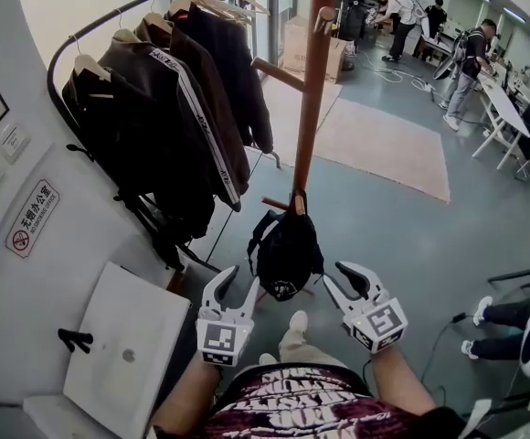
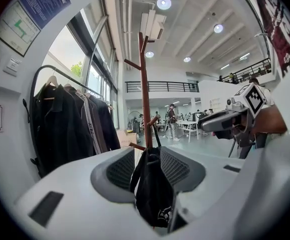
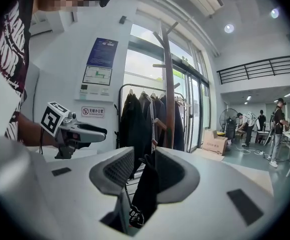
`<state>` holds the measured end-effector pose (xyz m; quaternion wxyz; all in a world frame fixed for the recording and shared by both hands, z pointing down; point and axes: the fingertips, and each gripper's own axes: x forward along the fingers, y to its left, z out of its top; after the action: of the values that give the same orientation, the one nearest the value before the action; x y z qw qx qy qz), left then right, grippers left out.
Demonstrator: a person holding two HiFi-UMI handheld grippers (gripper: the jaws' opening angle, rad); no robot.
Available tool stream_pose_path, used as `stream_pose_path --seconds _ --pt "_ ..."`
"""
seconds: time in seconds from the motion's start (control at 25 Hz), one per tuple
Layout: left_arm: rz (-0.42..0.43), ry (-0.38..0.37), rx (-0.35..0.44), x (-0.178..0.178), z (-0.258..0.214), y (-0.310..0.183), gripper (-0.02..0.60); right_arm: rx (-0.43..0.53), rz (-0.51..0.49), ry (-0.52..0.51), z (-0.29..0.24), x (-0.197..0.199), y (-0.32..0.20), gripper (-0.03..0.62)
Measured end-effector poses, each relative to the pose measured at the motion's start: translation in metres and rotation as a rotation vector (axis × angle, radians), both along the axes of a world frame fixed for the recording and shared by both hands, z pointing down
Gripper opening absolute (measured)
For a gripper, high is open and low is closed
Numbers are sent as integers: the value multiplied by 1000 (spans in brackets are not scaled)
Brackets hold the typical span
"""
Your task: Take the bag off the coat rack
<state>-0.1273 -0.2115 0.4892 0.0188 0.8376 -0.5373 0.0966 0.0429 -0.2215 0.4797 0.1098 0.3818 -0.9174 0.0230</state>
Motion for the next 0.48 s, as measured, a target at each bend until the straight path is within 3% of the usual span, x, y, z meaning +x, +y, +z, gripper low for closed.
stream_pose_path --seconds 0.48 --pt "-5 -13 -18 13 5 -58 163 -30 -50 0 14 -6 -65 137"
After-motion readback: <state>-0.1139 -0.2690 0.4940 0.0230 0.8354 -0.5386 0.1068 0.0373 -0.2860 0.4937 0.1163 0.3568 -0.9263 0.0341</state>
